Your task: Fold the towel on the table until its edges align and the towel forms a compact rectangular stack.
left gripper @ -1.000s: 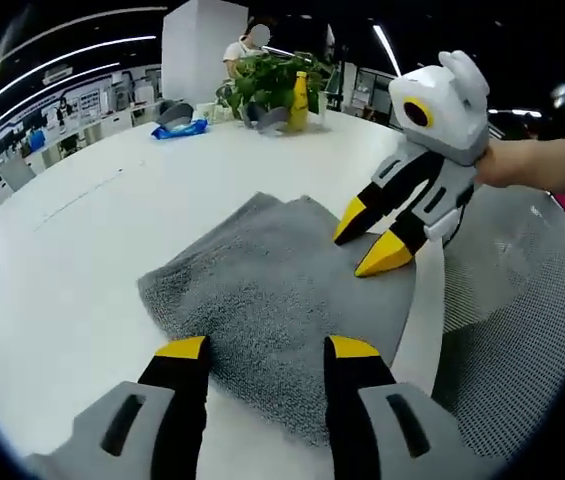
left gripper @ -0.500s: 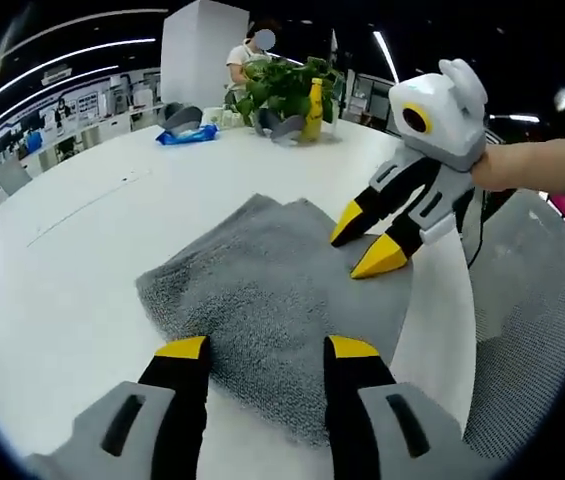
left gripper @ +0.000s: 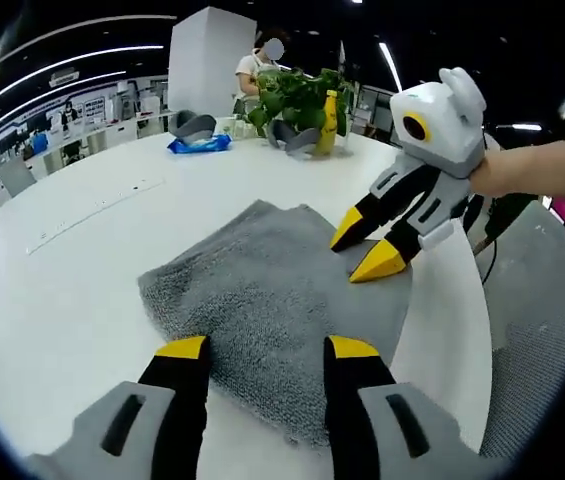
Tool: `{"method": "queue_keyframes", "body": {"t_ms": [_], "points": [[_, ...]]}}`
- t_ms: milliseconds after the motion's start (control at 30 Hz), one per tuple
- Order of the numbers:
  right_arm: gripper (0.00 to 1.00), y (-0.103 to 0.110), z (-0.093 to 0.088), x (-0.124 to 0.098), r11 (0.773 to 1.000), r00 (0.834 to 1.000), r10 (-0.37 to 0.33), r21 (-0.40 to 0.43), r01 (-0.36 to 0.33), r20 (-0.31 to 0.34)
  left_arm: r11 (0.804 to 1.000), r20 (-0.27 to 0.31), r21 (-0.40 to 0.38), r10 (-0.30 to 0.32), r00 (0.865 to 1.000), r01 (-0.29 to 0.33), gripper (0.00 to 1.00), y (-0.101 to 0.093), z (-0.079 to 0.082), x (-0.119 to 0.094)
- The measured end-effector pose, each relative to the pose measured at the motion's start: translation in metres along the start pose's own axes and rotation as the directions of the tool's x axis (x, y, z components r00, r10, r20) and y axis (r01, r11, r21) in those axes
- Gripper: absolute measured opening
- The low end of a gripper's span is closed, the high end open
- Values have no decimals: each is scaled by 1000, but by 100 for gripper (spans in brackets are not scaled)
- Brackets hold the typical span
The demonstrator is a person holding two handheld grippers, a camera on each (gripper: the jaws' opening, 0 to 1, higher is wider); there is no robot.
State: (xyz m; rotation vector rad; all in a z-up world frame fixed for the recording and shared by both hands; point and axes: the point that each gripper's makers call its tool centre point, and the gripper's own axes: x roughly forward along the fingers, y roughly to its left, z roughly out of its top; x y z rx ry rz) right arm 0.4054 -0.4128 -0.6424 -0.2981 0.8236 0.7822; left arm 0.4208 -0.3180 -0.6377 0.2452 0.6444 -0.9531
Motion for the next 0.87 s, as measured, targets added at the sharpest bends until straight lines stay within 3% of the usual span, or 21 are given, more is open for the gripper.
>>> {"method": "queue_keyframes", "body": {"t_ms": [133, 200, 233, 333, 400, 467, 500, 533, 567, 600, 633, 700, 800, 867], "points": [[22, 2, 0, -3, 1000, 999, 14, -13, -14, 28, 999, 57, -39, -18, 998, 20, 48, -1, 2, -5], [24, 4, 5, -8, 999, 996, 26, 41, -30, 83, 996, 118, -71, -44, 992, 53, 53, -6, 11, -10], [28, 6, 14, -15, 997, 988, 35, 61, -45, 147, 997, 162, -51, -50, 986, 59, 56, -8, 18, -16], [51, 0, 36, -44, 998, 952, -44, 45, 32, 304, 997, 321, -79, 0, 947, 27, 65, -12, 44, -50], [60, 7, 41, -60, 999, 937, -35, 24, 28, 347, 995, 400, -94, 64, 914, -29, 81, -11, 57, -79], [67, 11, 40, -75, 998, 929, -54, 30, 46, 365, 992, 443, -113, 105, 890, -61, 98, -13, 63, -105], [78, 11, 40, -81, 997, 922, -71, 31, 64, 381, 990, 451, -116, 121, 884, -76, 98, -14, 64, -115], [89, 9, 43, -91, 993, 901, -116, 61, 100, 417, 990, 457, -108, 127, 881, -87, 99, -18, 64, -130], [100, 10, 44, -96, 991, 892, -131, 81, 106, 433, 989, 478, -112, 137, 868, -95, 99, -20, 66, -140], [95, 15, 40, -102, 992, 900, -121, 75, 99, 420, 987, 490, -117, 157, 858, -113, 99, -23, 66, -154], [97, 21, 38, -109, 993, 904, -114, 76, 91, 412, 985, 499, -122, 171, 850, -126, 99, -25, 66, -161], [100, 33, 39, -125, 994, 887, -104, 58, 87, 449, 978, 519, -117, 210, 828, -175, 99, -29, 65, -182], [99, 44, 37, -144, 990, 882, -126, 2, 141, 453, 971, 517, -124, 240, 822, -205, 99, -40, 57, -200], [99, 50, 34, -156, 980, 883, -157, -39, 194, 442, 963, 516, -179, 266, 814, -202, 99, -46, 53, -211]]}}
